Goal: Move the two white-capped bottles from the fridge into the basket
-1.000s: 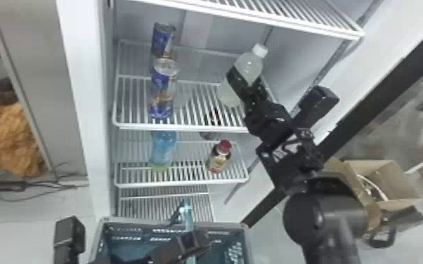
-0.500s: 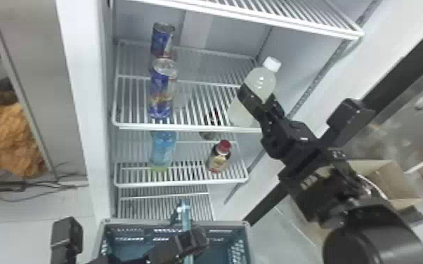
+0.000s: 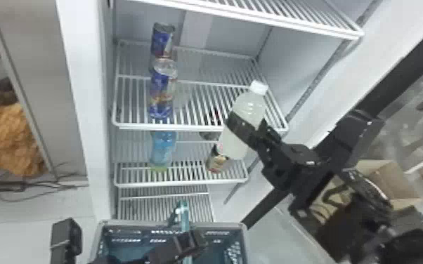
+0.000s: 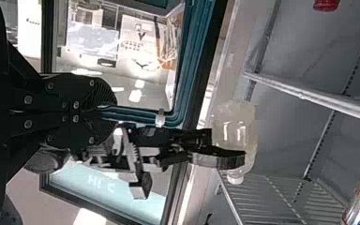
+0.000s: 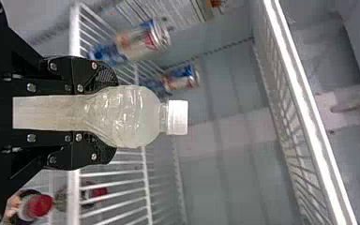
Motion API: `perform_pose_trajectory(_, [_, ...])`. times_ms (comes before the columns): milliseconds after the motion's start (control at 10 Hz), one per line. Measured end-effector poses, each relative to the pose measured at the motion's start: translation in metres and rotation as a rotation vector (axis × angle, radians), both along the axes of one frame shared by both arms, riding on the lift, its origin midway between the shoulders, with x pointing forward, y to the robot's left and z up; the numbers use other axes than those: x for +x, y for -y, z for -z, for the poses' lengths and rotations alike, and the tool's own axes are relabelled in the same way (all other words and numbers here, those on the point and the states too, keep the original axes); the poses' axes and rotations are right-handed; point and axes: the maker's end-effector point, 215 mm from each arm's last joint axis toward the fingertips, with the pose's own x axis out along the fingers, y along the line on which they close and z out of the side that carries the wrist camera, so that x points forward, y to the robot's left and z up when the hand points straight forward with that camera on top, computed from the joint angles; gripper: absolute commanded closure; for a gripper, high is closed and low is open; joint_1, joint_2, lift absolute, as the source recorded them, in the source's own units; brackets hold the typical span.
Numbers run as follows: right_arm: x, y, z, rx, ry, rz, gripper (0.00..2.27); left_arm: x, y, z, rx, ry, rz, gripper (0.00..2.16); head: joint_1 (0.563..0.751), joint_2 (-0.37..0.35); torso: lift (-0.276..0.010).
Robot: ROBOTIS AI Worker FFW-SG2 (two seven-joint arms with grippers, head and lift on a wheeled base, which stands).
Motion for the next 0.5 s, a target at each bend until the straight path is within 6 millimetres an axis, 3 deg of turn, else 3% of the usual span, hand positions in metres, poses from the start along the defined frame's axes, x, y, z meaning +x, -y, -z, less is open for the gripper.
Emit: perform_pose_trajectory(500, [-0.065,-0.014,0.033,-0.04,-0.222,-0.056,0.98,0.0,-0.001,0.004,0.003,-0.01,-0.003,1.18,0.695,-0.35,0.0])
